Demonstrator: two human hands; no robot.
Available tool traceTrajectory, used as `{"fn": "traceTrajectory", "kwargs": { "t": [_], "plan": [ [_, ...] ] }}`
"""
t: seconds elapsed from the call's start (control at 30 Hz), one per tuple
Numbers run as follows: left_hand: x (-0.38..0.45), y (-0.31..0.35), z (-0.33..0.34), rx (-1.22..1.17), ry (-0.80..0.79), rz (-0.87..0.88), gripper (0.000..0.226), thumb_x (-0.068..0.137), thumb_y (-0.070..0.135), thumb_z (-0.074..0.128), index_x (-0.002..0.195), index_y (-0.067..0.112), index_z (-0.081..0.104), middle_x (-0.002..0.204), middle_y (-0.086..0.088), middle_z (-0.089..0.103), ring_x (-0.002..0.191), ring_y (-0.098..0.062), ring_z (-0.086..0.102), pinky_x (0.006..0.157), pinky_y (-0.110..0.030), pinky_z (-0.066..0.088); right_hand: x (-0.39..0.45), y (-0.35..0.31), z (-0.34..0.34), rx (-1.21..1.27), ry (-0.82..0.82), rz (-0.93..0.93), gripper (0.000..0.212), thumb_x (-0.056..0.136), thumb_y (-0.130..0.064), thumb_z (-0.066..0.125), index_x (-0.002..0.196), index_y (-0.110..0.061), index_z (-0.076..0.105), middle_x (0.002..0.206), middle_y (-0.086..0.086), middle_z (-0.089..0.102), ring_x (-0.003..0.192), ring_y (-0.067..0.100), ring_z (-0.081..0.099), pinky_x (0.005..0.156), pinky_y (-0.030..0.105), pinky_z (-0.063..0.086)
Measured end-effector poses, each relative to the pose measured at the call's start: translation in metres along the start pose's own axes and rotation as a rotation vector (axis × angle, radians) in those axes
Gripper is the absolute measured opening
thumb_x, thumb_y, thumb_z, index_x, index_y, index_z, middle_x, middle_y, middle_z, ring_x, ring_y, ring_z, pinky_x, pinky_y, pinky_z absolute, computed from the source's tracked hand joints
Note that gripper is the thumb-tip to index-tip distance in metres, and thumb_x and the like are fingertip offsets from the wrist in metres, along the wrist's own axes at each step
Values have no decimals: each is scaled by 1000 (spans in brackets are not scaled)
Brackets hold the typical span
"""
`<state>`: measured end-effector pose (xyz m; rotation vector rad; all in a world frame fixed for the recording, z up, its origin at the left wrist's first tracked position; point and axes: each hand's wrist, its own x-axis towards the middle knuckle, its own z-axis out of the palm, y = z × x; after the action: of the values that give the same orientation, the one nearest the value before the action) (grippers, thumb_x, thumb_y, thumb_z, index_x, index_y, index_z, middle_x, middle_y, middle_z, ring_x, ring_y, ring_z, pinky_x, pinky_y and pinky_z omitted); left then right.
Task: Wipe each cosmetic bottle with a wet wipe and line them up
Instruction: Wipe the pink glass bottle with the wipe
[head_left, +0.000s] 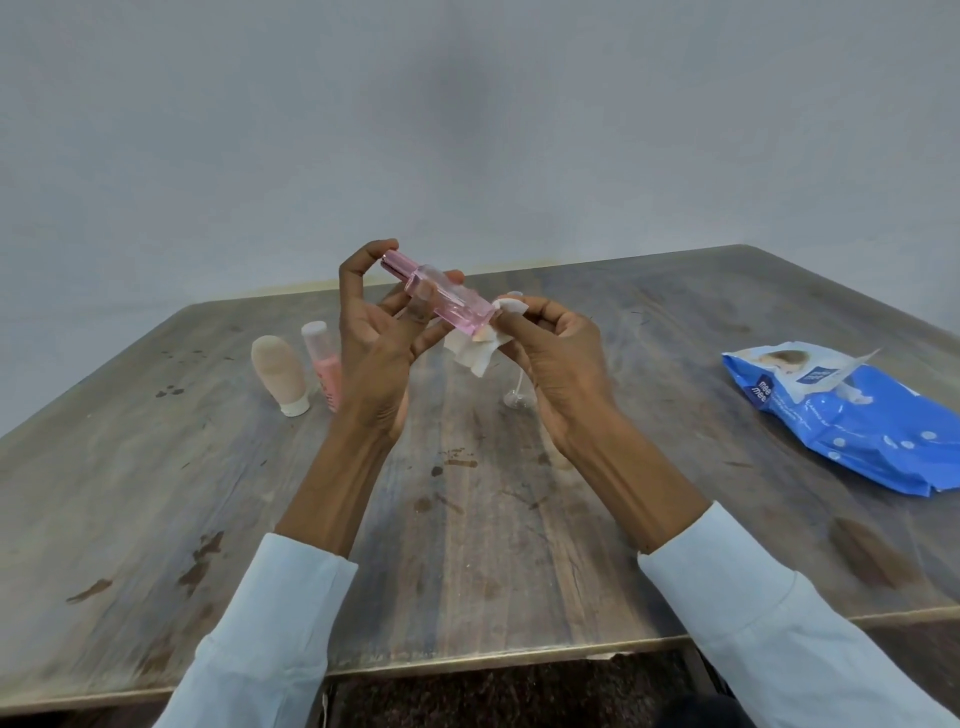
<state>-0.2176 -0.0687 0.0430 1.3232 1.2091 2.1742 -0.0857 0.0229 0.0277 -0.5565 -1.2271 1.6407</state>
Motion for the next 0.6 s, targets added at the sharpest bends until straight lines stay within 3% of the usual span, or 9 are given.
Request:
{"fn": "traceTrajectory", "kwargs": {
  "t": [0.1, 0.17, 0.33, 0.43, 0.53, 0.6],
  "plan": [
    [1, 0, 0, 42, 16, 42, 58, 107, 8, 63, 154, 11, 29, 126, -24, 73, 126, -37, 69, 97, -49, 61, -2, -2, 1, 33, -27, 19, 13, 93, 0, 78, 106, -3, 78, 109, 20, 79, 108, 35, 77, 99, 43, 63],
    [2, 1, 0, 84, 36, 78, 62, 104, 8, 67, 152, 8, 29, 126, -27, 73, 126, -36, 70, 99, -50, 61, -4, -2, 3, 38, -65, 27, 13, 93, 3, 76, 105, -1, 76, 109, 21, 79, 108, 36, 76, 93, 35, 65],
    [1, 2, 0, 248, 128, 166, 62, 98, 5, 76, 146, 9, 37, 122, -17, 74, 117, -26, 74, 99, -47, 62, -13, -8, 7, -9, -195, -13, 14, 93, -4, 80, 106, 0, 78, 106, 18, 80, 98, 23, 76, 87, 31, 64],
    [-2, -1, 4, 344, 90, 189, 59, 97, 7, 77, 144, 10, 42, 115, -11, 74, 107, -25, 77, 93, -44, 64, -18, -8, 13, -359, -99, -344, 4, 92, -19, 85, 94, -19, 81, 90, -3, 80, 85, 9, 76, 69, 21, 58],
    [-4, -3, 8, 377, 76, 189, 57, 98, 12, 79, 144, 13, 46, 108, -10, 77, 99, -24, 78, 91, -44, 65, -18, 0, 17, -615, -36, -704, 9, 95, -15, 81, 90, -22, 80, 90, -9, 73, 83, 11, 71, 74, 34, 61],
    [-3, -4, 6, 377, 104, 186, 55, 99, 14, 78, 144, 14, 47, 106, -5, 78, 98, -23, 79, 91, -43, 64, -16, 6, 17, -719, -44, -776, 6, 93, -10, 79, 91, -14, 78, 91, -6, 68, 81, 12, 66, 72, 38, 59]
  ]
}}
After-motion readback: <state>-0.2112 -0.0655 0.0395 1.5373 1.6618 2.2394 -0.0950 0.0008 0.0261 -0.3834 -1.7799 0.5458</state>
